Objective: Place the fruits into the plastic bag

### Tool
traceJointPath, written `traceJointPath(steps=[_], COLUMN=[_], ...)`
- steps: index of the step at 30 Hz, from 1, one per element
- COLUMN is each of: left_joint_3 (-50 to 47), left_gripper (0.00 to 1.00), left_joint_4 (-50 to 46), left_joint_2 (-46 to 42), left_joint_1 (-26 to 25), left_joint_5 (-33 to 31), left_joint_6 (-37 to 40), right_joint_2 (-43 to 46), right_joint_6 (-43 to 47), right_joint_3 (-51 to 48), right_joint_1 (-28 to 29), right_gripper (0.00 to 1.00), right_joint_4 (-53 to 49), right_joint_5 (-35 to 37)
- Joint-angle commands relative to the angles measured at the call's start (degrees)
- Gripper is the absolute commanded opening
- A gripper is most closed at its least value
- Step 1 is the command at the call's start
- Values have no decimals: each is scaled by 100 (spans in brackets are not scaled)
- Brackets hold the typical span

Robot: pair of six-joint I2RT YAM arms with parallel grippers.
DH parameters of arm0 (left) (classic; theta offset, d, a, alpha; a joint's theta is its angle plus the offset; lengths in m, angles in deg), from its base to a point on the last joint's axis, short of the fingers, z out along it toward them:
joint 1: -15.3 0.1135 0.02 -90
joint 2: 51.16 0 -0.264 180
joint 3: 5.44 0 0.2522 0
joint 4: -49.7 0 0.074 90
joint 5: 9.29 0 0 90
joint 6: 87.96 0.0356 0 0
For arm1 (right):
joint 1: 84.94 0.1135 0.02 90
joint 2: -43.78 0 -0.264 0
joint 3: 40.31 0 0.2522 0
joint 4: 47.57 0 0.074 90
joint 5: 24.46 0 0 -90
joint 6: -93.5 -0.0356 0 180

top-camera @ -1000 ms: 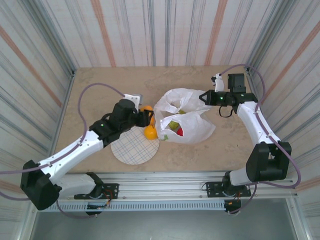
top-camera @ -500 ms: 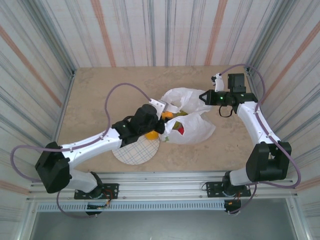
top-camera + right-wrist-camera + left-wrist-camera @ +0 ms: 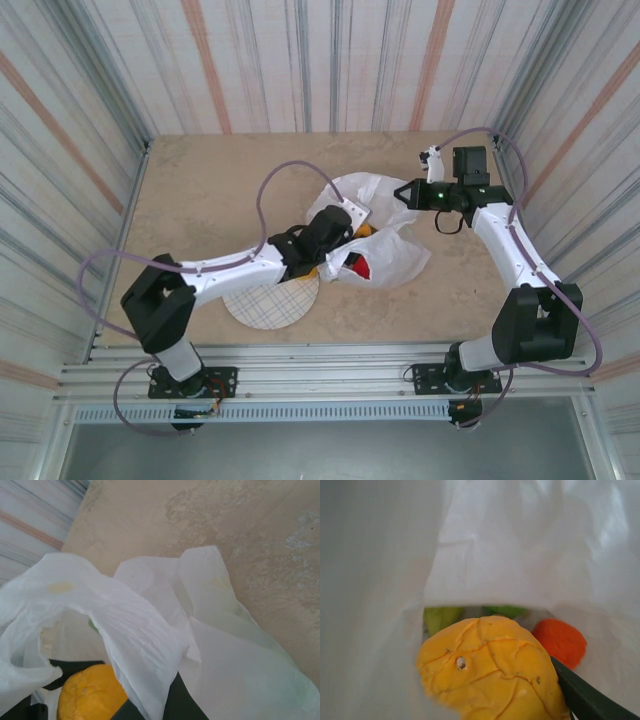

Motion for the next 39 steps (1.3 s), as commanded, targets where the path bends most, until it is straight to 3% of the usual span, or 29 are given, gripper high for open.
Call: traceJointPath(steps=[1, 10, 15, 26, 39], left_joint_3=[538, 1585, 1721, 1271, 192], left_gripper=[55, 59, 66, 83, 89], left_joint_4=[-260, -643, -786, -742, -434], left_joint_2=[386, 1528, 1700, 1090, -216], left_joint_1=[-4, 207, 211, 214, 294], left_joint_5=[-741, -1243, -1120, -760, 206], left_joint_6=[-139, -493, -597, -779, -829], right_joint_2=[45, 121, 163, 94, 112], right_joint_6=[-112, -90, -74, -96, -90], right_joint_3=[-25, -110, -125, -108, -90], right_joint_1=[26, 5, -76, -109, -126], right_gripper=[0, 0, 0, 0, 0], right_joint_4=[35, 14, -2, 38, 6], right_joint_5=[-94, -69, -80, -77, -58])
